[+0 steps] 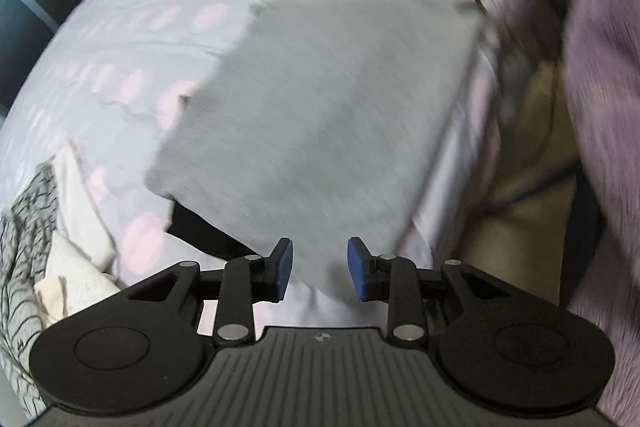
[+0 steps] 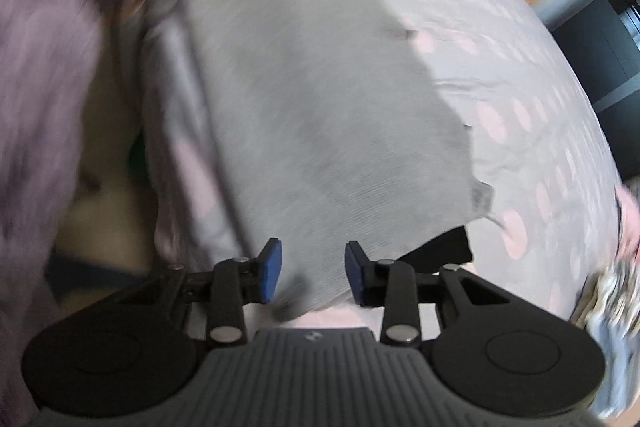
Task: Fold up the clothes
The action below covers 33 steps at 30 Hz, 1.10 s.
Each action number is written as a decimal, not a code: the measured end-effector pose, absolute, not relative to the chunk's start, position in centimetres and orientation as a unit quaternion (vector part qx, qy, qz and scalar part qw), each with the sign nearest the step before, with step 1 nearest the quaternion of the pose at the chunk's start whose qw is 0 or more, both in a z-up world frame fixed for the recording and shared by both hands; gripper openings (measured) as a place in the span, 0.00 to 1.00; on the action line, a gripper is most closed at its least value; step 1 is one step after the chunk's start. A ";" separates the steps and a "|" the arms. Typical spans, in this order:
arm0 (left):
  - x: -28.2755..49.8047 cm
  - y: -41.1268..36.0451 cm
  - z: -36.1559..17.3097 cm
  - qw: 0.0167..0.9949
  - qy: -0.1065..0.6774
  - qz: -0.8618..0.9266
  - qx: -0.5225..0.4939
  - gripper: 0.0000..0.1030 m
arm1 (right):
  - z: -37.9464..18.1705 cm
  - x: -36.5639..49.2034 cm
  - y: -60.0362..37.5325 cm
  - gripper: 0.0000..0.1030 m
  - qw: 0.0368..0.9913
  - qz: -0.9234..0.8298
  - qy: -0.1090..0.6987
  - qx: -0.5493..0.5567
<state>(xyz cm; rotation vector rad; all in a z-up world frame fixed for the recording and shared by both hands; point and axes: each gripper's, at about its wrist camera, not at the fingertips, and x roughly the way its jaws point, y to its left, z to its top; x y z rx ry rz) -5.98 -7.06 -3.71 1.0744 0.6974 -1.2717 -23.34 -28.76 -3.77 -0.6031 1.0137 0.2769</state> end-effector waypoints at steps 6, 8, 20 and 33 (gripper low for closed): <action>-2.6 -9.8 -3.7 0.695 0.346 -0.488 0.398 0.34 | -3.1 -19.4 -33.3 0.42 0.862 0.043 0.491 -0.122; -1.9 -10.5 -3.8 0.705 0.354 -0.476 0.389 0.34 | -3.4 -18.3 -35.1 0.47 0.866 0.012 0.497 -0.057; 1.6 -11.1 -5.6 0.747 0.421 -0.413 0.308 0.34 | -7.5 -16.2 -44.7 0.67 0.821 -0.126 0.482 0.278; 4.2 -10.8 -7.2 0.766 0.463 -0.365 0.258 0.34 | -10.5 -14.7 -46.3 0.29 0.808 -0.130 0.465 0.338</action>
